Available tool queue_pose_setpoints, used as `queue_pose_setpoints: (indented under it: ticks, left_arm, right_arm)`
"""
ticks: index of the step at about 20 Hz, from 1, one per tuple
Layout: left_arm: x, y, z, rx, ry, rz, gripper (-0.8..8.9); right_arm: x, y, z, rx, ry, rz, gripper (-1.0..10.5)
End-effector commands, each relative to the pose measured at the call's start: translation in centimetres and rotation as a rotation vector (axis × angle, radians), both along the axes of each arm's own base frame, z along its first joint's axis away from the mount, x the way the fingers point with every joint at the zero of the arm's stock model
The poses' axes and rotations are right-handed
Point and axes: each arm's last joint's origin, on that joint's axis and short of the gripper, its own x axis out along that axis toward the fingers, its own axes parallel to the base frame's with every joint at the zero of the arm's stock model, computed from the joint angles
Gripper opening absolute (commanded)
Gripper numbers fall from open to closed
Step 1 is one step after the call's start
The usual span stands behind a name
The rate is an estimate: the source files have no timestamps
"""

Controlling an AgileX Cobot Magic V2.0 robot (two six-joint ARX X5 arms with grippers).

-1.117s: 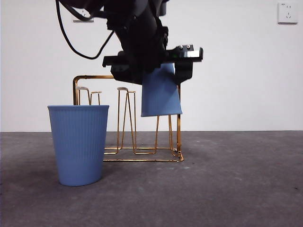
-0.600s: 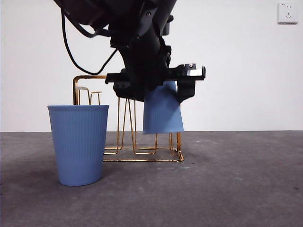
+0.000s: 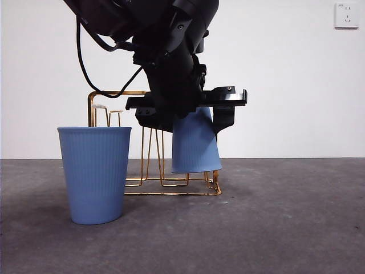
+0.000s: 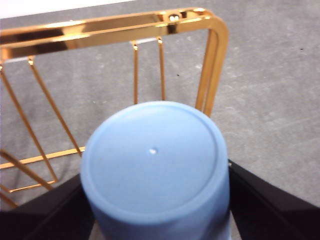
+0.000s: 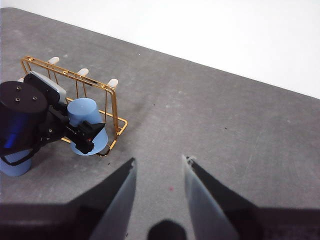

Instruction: Pick up cup 1,put cup 1 in the cup rack,pick up cup 2,put cup 2 in the cup rack

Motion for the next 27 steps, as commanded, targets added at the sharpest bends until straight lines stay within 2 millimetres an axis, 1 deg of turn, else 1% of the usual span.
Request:
queue_pose_setpoints:
  ticks: [1,3,4,5,6,8,16,23,27]
  left_arm:
    - [-0.1,0.0,-1.0,0.005,0.051,-0.034,0.07]
    - [-0.1,0.0,-1.1,0.007,0.062,-0.045,0.69]
    - [-0.1,0.0,-1.1,0.011,0.065,-0.045,1.24]
    - [-0.2,0.0,-1.2,0.018,0.072,-0.044,2.15]
    - [-0.2,0.1,-1.2,0.024,0.078,-0.045,2.80]
    - [-0.3,0.1,-1.4,0.038,0.093,-0.047,3.87]
    - [-0.6,0.1,-1.8,0.010,0.180,-0.113,3.91]
    - [-0.9,0.3,-2.1,0.014,0.253,-0.106,3.93]
    - [-0.9,0.4,-2.0,0.021,0.269,-0.098,4.50]
  right_arm:
    - [0.0,0.0,0.0,-0.001,-0.005,0.002,1.6]
    - [0.0,0.0,0.0,-0.002,-0.005,0.003,1.6]
    - [0.0,0.0,0.0,-0.003,-0.005,0.003,1.6]
    - [0.0,0.0,0.0,-0.003,-0.005,0.003,1.6]
    - [0.0,0.0,0.0,-0.003,-0.005,0.003,1.6]
    - [0.0,0.0,0.0,-0.003,-0.006,0.003,1.6]
    - [0.0,0.0,0.0,-0.003,-0.005,0.006,1.6]
    - [0.0,0.0,0.0,-0.015,-0.008,0.013,1.6]
    - [0.0,0.0,0.0,-0.021,-0.010,0.017,1.6]
